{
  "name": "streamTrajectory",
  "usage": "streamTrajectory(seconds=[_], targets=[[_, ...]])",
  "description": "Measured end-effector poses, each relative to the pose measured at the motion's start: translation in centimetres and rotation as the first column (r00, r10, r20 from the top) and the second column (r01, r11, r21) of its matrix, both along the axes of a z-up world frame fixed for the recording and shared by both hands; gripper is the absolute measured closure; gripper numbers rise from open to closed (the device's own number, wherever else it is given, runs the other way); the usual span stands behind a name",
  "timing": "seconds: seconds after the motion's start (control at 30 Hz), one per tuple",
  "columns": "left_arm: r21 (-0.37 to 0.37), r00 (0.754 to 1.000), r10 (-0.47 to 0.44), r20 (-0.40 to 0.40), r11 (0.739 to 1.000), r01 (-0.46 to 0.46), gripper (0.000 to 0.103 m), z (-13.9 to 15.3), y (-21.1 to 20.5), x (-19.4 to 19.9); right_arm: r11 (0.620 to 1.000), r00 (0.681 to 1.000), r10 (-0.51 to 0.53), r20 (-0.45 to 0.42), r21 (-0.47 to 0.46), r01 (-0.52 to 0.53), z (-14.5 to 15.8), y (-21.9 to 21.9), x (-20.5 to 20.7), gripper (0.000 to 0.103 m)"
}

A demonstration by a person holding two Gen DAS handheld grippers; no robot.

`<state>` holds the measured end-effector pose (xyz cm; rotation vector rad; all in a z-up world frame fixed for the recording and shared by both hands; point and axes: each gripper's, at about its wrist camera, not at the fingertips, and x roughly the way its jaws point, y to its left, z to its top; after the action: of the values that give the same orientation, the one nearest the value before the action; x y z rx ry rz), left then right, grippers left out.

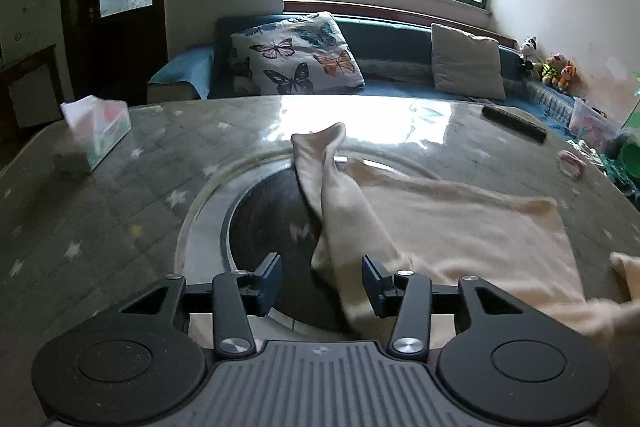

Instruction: Fold clothes

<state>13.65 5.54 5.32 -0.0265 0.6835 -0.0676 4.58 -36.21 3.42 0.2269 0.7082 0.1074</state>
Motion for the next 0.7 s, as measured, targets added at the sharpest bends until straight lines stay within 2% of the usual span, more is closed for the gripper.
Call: streamTrajectory(seconds=[0.2,0.3,0.37,0.4,0.43,0.53,0.7], targets=[[-0.036,0.999,0.026,-0.041,0.999,-0.027,0.048,-1.4,0.1,5.4,1.000,1.000,0.004,-0.020,0.003,-0.004,-0.6,0.0,0.1,0.097],[-0.107,0.997,0.017,-0.079,0.994,-0.026,0.049,-2.2,0.4,7.2,1.000,1.000,0.003,-0.027,0.006,-0.002,-0.9,0.1,0.3,0.097],[-0.147,0.995,0.000,-0.095,0.989,-0.014,0.065,-2.7,0.5,7.8,1.000,1.000,-0.002,-0.030,0.010,0.003,-1.0,0.0,0.3,0.097],[-0.170,0.995,-0.017,-0.103,0.985,-0.001,0.092,-2.9,0.5,8.0,1.000,1.000,-0.005,-0.030,0.012,0.005,-1.0,-0.1,0.4,0.097],[-0.191,0.994,-0.029,-0.108,0.981,0.008,0.099,-3.0,0.5,7.9,1.000,1.000,-0.006,-0.030,0.014,0.007,-1.1,-0.2,0.4,0.097],[-0.188,0.997,-0.019,-0.073,0.982,0.005,0.101,-2.3,0.7,6.5,1.000,1.000,-0.007,-0.025,0.013,0.008,-1.1,-0.2,0.5,0.097],[-0.191,0.999,0.036,0.006,0.981,-0.034,0.101,0.7,2.5,2.2,1.000,1.000,-0.010,-0.003,0.011,0.010,-0.8,-0.3,0.3,0.097]])
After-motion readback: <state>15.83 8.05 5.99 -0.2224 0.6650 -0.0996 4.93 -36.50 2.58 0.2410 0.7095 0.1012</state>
